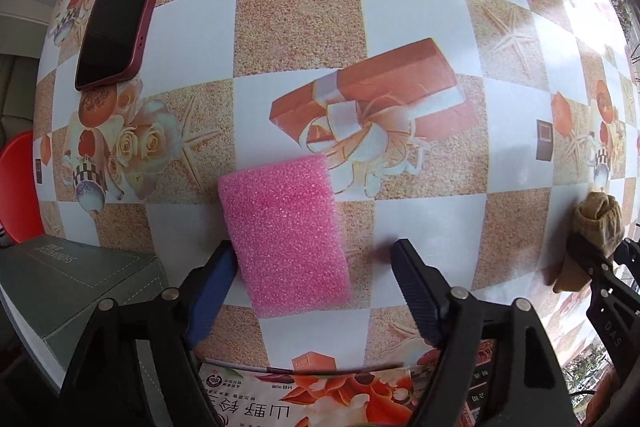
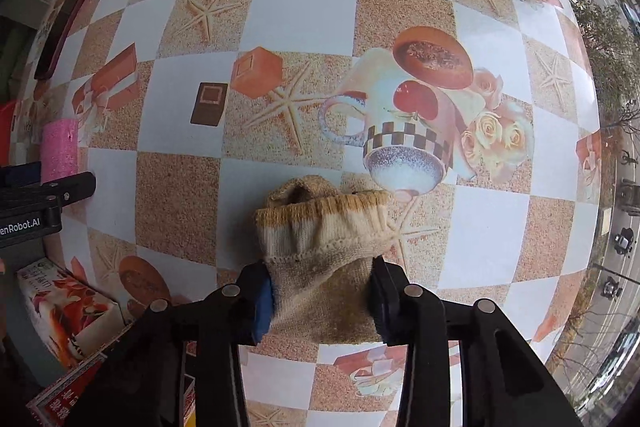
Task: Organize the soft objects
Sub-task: 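Grasp the pink sponge with the left tool while the right grasps the beige sock, then lift and carry the pink sponge and beige sock with both tools over the box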
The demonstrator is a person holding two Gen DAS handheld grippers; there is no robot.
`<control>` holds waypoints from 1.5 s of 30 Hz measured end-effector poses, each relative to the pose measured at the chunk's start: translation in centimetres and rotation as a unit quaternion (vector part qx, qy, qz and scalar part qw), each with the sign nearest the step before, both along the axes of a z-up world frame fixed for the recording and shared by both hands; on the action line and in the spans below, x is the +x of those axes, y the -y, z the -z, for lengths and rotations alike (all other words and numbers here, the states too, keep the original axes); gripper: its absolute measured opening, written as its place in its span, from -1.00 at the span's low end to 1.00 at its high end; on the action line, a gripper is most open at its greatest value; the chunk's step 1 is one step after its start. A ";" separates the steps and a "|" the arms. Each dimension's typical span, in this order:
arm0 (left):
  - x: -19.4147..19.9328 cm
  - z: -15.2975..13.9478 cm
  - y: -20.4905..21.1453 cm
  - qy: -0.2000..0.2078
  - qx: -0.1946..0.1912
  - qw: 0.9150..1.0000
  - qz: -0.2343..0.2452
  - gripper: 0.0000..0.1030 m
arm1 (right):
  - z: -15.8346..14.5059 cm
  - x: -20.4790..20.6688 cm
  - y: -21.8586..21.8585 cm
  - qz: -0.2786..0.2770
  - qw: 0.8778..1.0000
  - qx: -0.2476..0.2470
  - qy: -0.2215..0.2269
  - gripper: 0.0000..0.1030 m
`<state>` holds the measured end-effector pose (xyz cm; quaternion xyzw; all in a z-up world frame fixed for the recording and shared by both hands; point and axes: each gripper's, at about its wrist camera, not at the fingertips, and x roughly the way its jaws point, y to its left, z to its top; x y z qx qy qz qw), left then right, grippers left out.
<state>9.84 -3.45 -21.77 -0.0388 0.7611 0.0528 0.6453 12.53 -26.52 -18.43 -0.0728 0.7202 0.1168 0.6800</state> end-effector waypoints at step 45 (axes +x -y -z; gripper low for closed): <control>-16.8 -24.4 22.3 0.227 -0.149 0.852 0.448 0.02 | -11.4 -19.6 12.1 0.286 0.957 0.016 0.036 -0.43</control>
